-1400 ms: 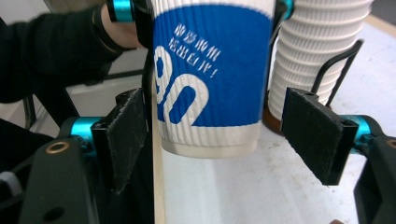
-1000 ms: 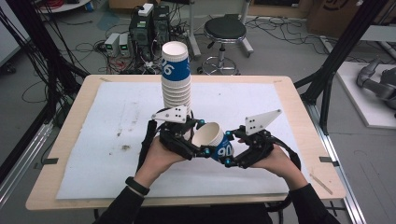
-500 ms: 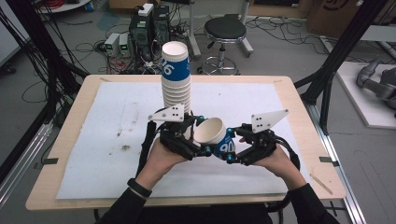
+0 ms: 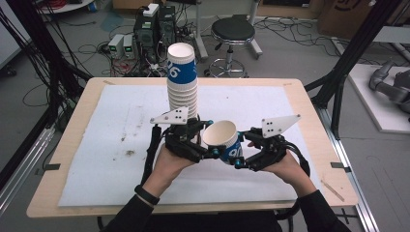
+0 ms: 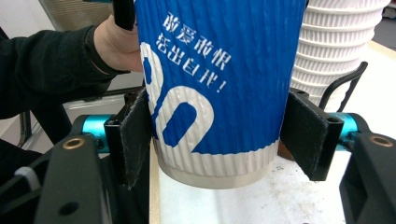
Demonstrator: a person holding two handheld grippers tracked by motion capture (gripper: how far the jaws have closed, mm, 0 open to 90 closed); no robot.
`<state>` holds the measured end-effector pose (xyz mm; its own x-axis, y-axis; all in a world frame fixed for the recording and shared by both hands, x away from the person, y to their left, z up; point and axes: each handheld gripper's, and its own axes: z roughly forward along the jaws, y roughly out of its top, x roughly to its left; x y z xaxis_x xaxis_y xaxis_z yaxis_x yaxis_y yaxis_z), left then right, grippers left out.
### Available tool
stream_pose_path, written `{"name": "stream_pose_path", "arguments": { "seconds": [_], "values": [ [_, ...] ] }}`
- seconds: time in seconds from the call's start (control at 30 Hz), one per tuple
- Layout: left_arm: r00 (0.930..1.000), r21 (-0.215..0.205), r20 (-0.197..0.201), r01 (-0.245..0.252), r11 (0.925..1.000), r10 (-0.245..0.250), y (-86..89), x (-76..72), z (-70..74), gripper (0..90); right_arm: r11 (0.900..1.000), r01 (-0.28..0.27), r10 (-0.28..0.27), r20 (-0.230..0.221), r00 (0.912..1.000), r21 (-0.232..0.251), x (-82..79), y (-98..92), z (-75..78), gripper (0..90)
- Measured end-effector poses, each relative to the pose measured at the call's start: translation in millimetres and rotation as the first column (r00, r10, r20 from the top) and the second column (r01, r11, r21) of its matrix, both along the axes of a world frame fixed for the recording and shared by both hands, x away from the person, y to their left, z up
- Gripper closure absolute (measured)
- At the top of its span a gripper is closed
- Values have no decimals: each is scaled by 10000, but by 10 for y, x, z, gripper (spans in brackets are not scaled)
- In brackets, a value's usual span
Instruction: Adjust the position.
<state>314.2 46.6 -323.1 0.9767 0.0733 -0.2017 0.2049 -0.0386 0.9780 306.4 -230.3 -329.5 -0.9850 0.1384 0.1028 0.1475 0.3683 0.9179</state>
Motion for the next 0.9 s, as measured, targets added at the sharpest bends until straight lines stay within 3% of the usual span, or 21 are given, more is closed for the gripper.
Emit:
{"name": "stream_pose_path", "arguments": {
  "seconds": [0.17, 0.4, 0.57, 0.73, 0.9],
  "values": [
    [9999, 164, 64, 89, 9998, -90, 0, 1, 6, 214, 9999, -16, 15, -69, 10000, -147, -8, 16, -9, 288],
    [9991, 858, 410, 32, 9963, -68, -2, -10, 58, 222, 9987, 0, 0, -1, 10000, -512, -25, 87, -32, 225],
    [9980, 1137, 614, 90, 9935, -161, -34, -38, 82, 224, 9978, 48, -45, 47, 10000, -662, -33, 161, -64, 291],
    [9984, 871, 558, 48, 9962, -97, -35, -47, 91, 211, 9993, 18, -17, 29, 10000, -386, -38, 166, -72, 297],
    [9996, 368, 244, 157, 9992, -166, -55, -53, 81, 182, 10000, -21, 20, 103, 9999, 51, -46, 156, -79, 297]
  ]
}}
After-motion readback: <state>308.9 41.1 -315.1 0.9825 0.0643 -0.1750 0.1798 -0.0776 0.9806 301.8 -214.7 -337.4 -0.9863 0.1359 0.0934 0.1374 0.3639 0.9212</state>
